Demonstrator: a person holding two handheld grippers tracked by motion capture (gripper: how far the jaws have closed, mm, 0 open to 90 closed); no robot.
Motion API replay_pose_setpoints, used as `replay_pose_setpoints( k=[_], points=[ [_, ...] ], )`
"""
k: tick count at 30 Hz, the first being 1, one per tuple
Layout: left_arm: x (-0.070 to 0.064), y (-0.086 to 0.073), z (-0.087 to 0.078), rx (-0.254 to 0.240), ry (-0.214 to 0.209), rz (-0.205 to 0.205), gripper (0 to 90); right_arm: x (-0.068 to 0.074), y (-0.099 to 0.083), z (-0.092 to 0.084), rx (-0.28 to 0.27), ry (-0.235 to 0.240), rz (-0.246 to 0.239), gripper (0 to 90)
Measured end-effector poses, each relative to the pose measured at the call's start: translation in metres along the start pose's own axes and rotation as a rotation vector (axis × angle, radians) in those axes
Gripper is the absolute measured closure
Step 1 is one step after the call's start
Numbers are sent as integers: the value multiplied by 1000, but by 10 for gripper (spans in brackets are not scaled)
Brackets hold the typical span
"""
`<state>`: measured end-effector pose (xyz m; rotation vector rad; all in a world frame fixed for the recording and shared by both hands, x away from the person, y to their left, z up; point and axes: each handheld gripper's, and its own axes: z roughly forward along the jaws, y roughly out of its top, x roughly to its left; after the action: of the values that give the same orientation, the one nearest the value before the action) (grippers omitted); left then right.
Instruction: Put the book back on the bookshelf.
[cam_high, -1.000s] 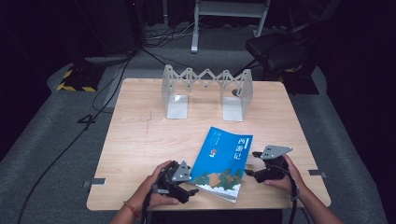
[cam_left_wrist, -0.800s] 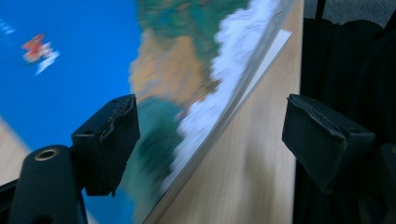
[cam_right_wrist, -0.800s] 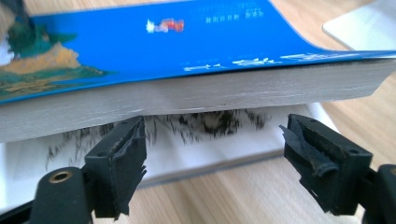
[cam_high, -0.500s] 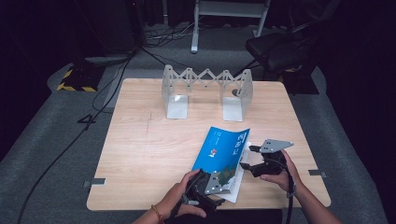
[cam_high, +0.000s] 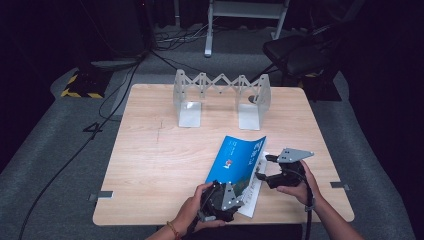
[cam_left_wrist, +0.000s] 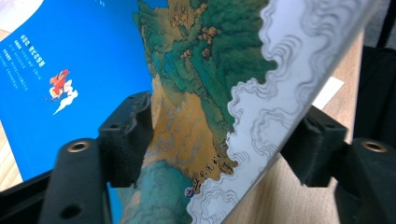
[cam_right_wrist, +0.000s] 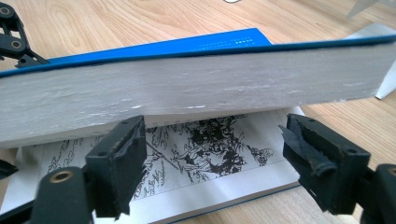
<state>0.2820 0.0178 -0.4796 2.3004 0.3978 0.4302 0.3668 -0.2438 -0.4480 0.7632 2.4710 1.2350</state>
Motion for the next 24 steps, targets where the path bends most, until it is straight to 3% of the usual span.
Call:
replay_pose_setpoints(
  k=[5, 9, 12, 15, 19, 24],
  points=[
    [4, -1, -7, -25, -31, 8, 451, -3, -2, 1, -8, 1, 12, 224],
    [3, 0, -14, -25, -10, 53, 546, -2, -2, 1, -12, -11, 8, 224],
    [9, -1, -20, -49, -27, 36, 598, -3, -2, 0, -15, -13, 11, 223],
    [20, -6, -28, -85, -42, -16, 662, -3, -3, 1, -3, -17, 12, 223],
    [31, -10, -35, -96, -39, -50, 727, -3, -7, 4, 17, 7, 6, 225],
    [39, -15, -39, -91, -50, -50, 736, -1, -11, 4, 23, 21, -5, 262]
  ],
)
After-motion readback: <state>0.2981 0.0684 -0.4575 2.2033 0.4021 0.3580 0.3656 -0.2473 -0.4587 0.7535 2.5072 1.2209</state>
